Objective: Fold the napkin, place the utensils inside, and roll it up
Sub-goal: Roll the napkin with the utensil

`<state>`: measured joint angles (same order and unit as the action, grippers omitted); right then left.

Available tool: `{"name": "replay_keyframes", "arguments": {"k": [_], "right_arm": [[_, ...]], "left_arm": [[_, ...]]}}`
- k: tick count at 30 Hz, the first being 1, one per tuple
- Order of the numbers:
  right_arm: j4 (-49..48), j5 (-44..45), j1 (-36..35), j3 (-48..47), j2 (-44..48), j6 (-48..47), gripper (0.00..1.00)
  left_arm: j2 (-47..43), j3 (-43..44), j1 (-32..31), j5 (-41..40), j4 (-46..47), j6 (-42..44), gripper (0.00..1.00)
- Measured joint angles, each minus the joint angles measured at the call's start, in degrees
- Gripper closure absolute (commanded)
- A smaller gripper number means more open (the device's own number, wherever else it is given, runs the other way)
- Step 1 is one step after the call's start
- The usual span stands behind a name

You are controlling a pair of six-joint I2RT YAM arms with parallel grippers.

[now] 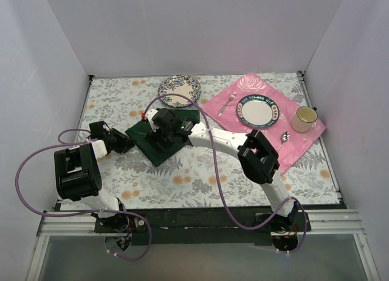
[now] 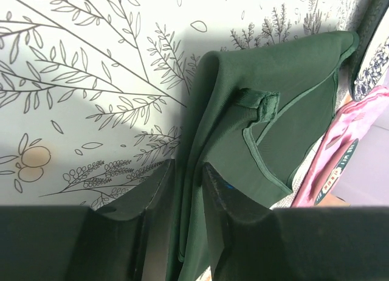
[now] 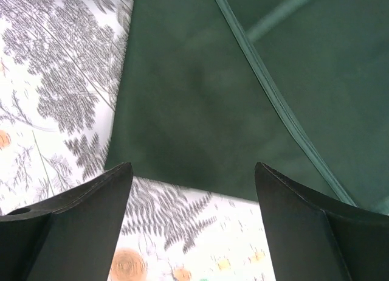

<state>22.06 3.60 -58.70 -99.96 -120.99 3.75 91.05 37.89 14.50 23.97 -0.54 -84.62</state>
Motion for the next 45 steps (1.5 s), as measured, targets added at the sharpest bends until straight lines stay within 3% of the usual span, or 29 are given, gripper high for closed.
{"name": "replay_keyframes", "arguments": {"k": [6,13,17,32,42,45], "right_arm": [[0.11,1.73,-2.51,-6.99,-6.43,-1.7,0.11],[0.22,4.11,-4.22,-11.74,-11.39,-2.69,0.22],[0.0,4.17,-4.79,-12.9,-13.03,-2.78,0.26],[-3.21,3.69,-5.62,-15.47,-16.81,-5.31,0.23],[-4.52,2.08,-5.75,-16.39,-18.91,-5.42,0.37],[-4.83,1.88,-5.81,-16.52,-19.06,-5.44,0.37]], "left_arm": [[0.02,0.83,0.0,-0.79,-1.95,0.44,0.79],[0.39,1.79,0.0,-0.85,-3.56,0.63,0.79],[0.61,2.36,0.0,-0.85,-4.26,0.61,0.8],[1.44,3.1,0.0,-0.33,-5.2,0.04,0.81],[1.46,3.21,0.0,-0.2,-5.51,-0.26,0.81],[1.46,3.23,0.0,-0.2,-5.51,-0.28,0.82]]}}
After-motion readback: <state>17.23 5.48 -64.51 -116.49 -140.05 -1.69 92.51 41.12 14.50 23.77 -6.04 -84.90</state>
